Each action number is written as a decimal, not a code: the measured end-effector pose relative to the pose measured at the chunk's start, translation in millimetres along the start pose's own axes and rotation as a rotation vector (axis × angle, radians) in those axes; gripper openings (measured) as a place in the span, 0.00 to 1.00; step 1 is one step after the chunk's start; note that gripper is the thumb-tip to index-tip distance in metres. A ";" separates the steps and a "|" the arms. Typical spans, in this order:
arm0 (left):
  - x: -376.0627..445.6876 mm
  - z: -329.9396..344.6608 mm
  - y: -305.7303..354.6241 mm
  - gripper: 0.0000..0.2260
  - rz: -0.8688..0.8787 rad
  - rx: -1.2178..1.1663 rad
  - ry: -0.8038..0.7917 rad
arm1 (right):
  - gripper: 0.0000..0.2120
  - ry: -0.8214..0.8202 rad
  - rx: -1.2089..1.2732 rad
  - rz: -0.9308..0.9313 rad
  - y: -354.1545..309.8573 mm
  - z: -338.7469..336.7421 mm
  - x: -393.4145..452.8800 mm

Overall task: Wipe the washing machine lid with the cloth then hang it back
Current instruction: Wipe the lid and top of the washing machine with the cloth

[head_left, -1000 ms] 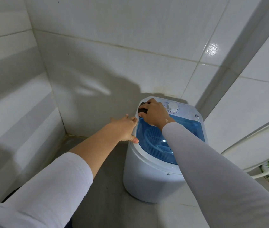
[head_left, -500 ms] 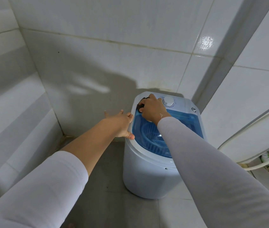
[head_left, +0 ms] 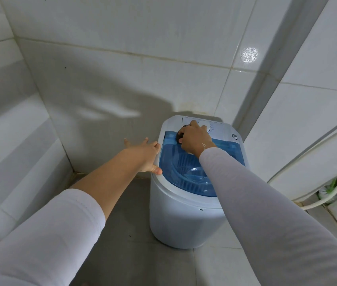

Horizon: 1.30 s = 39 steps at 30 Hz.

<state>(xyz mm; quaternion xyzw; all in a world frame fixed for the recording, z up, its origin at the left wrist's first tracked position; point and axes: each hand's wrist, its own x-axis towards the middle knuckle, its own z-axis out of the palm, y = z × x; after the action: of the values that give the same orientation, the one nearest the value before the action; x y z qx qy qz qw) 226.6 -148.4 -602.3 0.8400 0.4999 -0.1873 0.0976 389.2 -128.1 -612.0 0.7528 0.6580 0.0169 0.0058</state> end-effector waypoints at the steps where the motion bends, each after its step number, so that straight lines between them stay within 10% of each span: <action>1: 0.0 -0.1 0.1 0.41 -0.001 -0.001 0.000 | 0.19 -0.004 0.003 0.005 2.2 -0.1 -0.3; 39: 4.0 3.5 6.4 0.39 -0.054 0.058 0.031 | 0.17 0.047 0.250 0.339 127.2 -6.0 -59.2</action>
<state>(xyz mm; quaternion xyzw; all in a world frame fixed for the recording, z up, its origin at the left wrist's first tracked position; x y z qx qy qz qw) 233.2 -149.5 -607.3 0.8315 0.5181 -0.1912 0.0604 507.1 -203.9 -603.1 0.8471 0.5187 -0.0466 -0.1062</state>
